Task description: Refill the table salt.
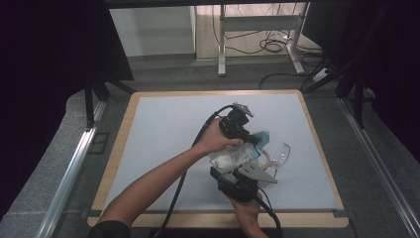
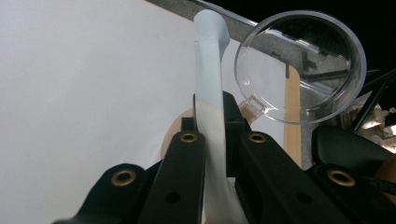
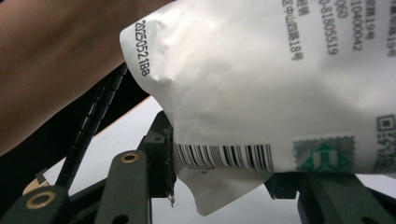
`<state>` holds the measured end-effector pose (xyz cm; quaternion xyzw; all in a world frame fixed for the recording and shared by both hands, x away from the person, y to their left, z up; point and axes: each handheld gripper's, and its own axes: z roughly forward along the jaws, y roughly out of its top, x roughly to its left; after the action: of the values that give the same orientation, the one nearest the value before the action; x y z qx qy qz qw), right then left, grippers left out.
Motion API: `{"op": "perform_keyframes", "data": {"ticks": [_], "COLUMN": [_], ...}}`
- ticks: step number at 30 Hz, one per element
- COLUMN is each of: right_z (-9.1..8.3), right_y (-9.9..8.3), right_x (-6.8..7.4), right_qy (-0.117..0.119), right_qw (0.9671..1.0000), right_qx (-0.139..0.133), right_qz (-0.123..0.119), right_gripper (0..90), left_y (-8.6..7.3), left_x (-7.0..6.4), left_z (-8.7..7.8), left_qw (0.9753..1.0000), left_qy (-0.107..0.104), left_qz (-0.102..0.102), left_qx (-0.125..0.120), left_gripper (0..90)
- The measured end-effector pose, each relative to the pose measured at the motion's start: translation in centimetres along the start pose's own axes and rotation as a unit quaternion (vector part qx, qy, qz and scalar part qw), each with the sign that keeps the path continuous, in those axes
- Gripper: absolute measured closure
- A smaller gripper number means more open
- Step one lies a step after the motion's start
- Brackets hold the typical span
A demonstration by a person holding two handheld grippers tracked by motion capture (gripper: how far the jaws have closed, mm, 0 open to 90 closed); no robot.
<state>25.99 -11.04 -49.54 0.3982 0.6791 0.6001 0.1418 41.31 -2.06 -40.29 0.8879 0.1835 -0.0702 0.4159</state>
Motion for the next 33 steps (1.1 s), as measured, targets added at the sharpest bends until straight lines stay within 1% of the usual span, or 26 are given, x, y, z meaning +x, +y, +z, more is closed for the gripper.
{"op": "perform_keyframes", "data": {"ticks": [33], "right_z": [0.02], "right_y": [0.0], "right_x": [0.1], "right_qy": [0.0], "right_qw": [1.0], "right_qx": [-0.002], "right_qz": [0.002], "right_gripper": [53.4], "left_y": [0.03], "left_x": [-0.03], "left_z": [0.0], "left_qw": [1.0], "left_qy": [0.0], "left_qz": [0.001], "left_qx": [0.004], "left_gripper": [90.0]}}
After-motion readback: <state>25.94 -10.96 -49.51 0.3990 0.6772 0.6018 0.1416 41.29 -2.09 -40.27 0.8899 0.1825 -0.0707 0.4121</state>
